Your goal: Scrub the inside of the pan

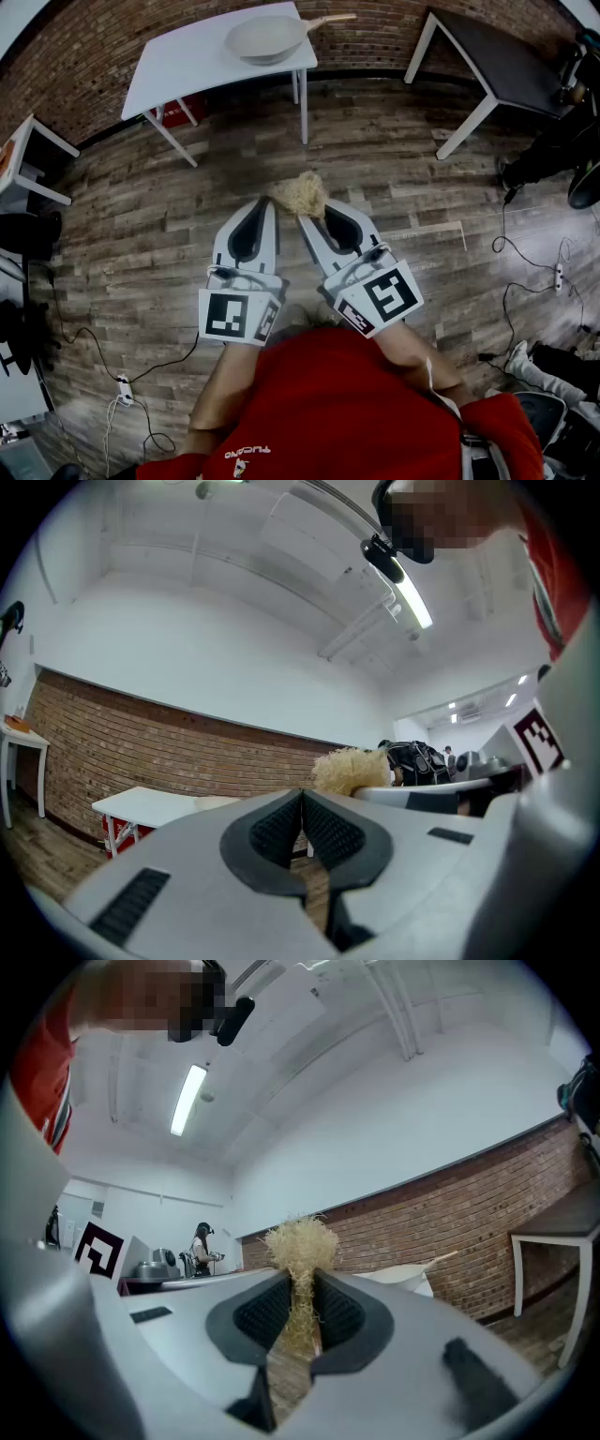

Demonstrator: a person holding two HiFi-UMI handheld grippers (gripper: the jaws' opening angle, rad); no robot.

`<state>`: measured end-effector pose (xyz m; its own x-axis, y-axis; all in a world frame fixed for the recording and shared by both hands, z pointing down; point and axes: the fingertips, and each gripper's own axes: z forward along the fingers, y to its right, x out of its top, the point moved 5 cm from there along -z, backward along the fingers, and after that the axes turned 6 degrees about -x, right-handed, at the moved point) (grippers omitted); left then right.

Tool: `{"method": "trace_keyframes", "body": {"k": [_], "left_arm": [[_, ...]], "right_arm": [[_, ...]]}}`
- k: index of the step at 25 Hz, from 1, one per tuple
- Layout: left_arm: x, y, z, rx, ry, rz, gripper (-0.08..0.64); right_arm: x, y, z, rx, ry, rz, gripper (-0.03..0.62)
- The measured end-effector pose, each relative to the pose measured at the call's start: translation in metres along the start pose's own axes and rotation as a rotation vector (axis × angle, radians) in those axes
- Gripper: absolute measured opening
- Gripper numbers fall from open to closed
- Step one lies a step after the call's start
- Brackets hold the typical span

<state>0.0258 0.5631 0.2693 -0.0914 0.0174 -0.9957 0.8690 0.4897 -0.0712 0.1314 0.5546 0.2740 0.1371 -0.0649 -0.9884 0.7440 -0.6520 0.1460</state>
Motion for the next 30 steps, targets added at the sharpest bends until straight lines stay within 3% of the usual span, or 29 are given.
{"method": "trace_keyframes", "body": {"k": [14,30], "left_arm": [[-0.003,-0.005,0.006,0.012,-0.007,0.002,0.015],[-0.003,0.004,0.060,0.082,0.009,0.042,0.015]], "right_arm": [[-0.001,0.006,0.006,0.006,0.007,0.017,0.075],[0.008,0.071,0.017,0.041,0.035,0.047,0.075]]}}
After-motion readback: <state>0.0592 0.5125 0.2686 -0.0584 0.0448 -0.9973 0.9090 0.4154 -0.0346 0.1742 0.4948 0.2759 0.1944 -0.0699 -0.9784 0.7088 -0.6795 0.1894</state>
